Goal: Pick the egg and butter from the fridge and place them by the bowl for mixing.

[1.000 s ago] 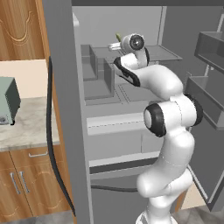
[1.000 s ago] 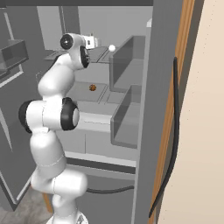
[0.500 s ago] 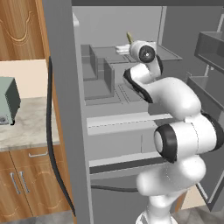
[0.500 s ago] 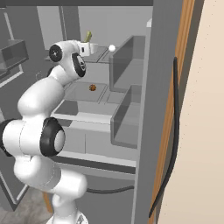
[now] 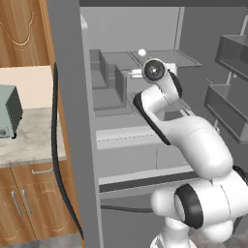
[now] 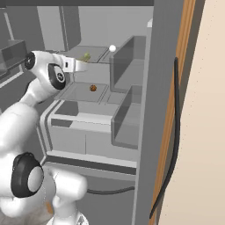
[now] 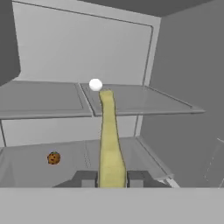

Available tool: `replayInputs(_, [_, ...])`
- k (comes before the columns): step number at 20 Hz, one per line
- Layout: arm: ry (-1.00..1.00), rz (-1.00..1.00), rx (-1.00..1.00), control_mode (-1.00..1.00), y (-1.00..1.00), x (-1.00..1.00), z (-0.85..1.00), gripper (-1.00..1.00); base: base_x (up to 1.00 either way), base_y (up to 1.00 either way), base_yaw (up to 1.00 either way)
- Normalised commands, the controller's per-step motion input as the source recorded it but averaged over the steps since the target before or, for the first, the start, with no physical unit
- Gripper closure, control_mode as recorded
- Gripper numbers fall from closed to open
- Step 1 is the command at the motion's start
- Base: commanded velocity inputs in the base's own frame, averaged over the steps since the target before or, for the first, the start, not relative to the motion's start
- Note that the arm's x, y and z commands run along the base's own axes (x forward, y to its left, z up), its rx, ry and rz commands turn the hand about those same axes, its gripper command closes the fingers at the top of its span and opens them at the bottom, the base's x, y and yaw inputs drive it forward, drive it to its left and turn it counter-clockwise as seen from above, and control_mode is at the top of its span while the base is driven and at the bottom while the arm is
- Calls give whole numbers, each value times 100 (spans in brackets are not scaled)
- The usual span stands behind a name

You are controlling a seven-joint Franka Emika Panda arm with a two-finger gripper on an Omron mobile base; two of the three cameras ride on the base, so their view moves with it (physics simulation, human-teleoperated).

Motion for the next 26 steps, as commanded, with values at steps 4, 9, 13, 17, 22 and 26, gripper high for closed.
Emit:
replayInputs(4, [48,-11,12,-100,-29,-100,-60,100,0,0,0])
replayInputs(9, [49,-4,12,-100,-37,-92,-86,100,0,0,0])
replayInputs(13, [-2,0,7,-100,-30,-31,-31,100,0,0,0])
replayInputs(17, [-23,0,0,-100,-3,-4,-13,100,0,0,0])
replayInputs(22, [0,0,0,100,0,-15,-8,100,-60,0,0])
replayInputs(26, [0,0,0,100,0,0,0,100,-100,0,8])
